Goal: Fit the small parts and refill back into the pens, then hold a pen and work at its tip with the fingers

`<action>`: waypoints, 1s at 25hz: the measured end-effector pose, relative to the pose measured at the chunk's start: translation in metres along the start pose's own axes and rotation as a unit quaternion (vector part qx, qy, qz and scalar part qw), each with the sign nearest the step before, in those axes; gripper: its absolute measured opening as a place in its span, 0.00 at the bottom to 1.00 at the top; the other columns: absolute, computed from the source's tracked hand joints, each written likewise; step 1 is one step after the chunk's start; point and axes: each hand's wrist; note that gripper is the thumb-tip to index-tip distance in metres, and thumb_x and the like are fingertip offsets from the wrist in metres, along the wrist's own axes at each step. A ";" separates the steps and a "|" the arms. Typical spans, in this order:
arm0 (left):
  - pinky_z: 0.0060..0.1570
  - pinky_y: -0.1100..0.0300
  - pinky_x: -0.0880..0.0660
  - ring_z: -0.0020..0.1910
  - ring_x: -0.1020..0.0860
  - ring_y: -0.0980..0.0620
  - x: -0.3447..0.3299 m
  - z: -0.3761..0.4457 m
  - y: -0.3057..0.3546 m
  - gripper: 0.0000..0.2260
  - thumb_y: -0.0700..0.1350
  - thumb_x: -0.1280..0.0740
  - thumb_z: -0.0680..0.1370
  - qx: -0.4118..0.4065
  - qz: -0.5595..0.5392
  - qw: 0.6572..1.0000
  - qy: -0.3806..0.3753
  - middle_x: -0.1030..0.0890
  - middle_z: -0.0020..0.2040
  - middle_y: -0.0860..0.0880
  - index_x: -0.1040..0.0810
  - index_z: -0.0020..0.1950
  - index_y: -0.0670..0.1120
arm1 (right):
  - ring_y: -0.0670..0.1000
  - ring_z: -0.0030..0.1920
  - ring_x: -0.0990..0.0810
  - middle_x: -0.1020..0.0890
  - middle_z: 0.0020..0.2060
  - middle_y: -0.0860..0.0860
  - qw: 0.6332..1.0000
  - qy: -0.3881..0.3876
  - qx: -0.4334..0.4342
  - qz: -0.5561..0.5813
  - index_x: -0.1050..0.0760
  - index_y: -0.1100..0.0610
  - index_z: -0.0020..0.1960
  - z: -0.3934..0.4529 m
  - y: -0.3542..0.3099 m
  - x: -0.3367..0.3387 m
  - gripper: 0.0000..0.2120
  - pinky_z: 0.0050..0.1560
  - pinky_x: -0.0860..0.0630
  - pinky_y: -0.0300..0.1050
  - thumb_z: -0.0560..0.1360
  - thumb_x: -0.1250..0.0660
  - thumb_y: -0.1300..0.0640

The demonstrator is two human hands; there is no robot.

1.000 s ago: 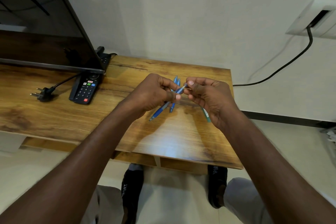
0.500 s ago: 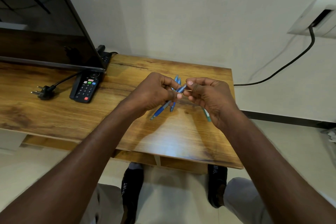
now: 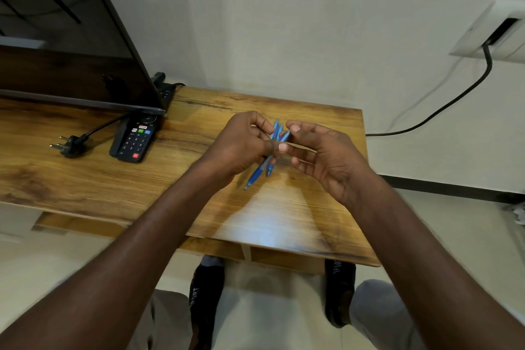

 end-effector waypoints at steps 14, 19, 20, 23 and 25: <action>0.36 0.60 0.21 0.40 0.15 0.49 0.002 -0.003 0.003 0.08 0.44 0.27 0.80 0.029 0.001 0.995 -0.093 0.12 0.45 0.41 0.16 0.56 0.41 | 0.51 0.49 0.14 0.13 0.51 0.53 0.994 -0.001 0.026 0.106 0.17 0.57 0.59 0.003 -0.014 0.013 0.09 0.46 0.21 0.44 0.81 0.30 0.57; 0.51 0.47 0.18 0.42 0.14 0.47 -0.007 -0.002 0.001 0.09 0.44 0.26 0.80 0.032 -0.035 0.997 -0.064 0.12 0.46 0.40 0.18 0.55 0.39 | 0.56 0.57 0.14 0.13 0.55 0.54 0.979 -0.097 -0.005 0.180 0.19 0.51 0.57 0.001 -0.013 0.006 0.07 0.62 0.23 0.54 0.83 0.32 0.51; 0.52 0.46 0.18 0.43 0.14 0.46 -0.008 -0.002 0.000 0.10 0.44 0.26 0.80 0.030 -0.038 0.996 -0.071 0.12 0.46 0.40 0.18 0.55 0.39 | 0.56 0.57 0.14 0.14 0.54 0.54 0.978 -0.096 -0.003 0.185 0.19 0.51 0.58 0.001 -0.014 0.007 0.07 0.62 0.24 0.54 0.83 0.32 0.51; 0.51 0.48 0.20 0.45 0.14 0.44 -0.006 -0.002 -0.001 0.11 0.44 0.26 0.80 0.040 -0.026 0.992 -0.113 0.12 0.48 0.39 0.17 0.58 0.39 | 0.55 0.54 0.14 0.14 0.50 0.54 0.973 -0.078 0.002 0.216 0.19 0.53 0.56 0.002 -0.017 0.013 0.06 0.58 0.24 0.49 0.82 0.31 0.54; 0.48 0.51 0.20 0.44 0.15 0.44 -0.005 -0.002 -0.003 0.09 0.42 0.26 0.80 0.034 -0.024 0.992 -0.121 0.12 0.47 0.38 0.17 0.58 0.39 | 0.54 0.52 0.14 0.15 0.49 0.53 0.971 -0.070 -0.005 0.229 0.18 0.54 0.56 0.001 -0.019 0.016 0.07 0.60 0.26 0.47 0.81 0.32 0.54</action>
Point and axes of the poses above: each hand's wrist, its own z-axis towards the middle knuckle, its own x-axis out of the back of the hand, y = z × x
